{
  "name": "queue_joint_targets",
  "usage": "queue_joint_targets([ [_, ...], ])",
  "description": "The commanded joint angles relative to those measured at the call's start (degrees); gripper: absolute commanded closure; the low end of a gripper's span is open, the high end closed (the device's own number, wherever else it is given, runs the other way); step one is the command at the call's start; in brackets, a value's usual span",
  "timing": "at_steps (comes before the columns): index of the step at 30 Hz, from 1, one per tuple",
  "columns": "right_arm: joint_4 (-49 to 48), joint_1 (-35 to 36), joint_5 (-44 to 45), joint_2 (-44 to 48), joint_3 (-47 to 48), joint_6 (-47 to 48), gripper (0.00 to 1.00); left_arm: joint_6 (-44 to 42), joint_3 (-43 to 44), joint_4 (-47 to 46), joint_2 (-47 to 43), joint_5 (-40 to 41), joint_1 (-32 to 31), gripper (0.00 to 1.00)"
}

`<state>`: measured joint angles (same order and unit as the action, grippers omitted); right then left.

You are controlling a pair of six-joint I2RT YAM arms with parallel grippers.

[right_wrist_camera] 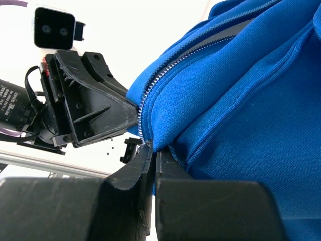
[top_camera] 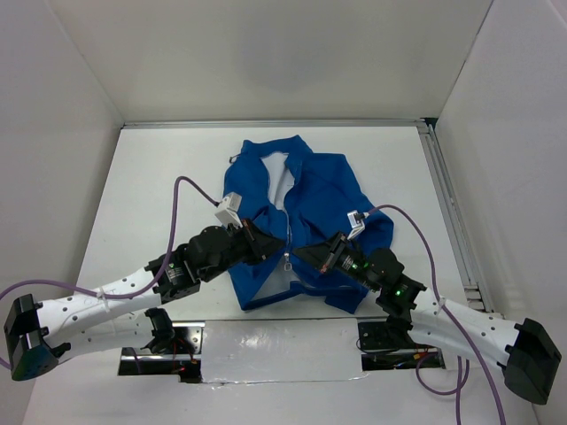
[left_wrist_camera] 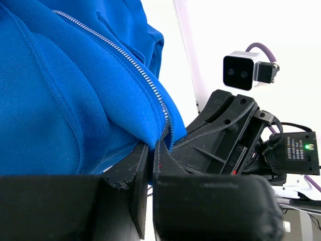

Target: Zip up the jacket

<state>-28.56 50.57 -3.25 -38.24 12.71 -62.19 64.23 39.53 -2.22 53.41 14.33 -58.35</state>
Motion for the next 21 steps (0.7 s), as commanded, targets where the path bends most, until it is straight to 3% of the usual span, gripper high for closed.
queue_joint_targets([
  [1,-1.1,-0.6,1.0,0.6,1.2,-0.1,1.0,-1.6,0.5,-5.7,-1.7,-0.2,-0.5,1.0],
  [21,-1.7,-1.3,1.3,1.0,1.0,0.2,1.0,-1.8,1.8,-4.1,-0.4,-0.1,-0.5,1.0],
])
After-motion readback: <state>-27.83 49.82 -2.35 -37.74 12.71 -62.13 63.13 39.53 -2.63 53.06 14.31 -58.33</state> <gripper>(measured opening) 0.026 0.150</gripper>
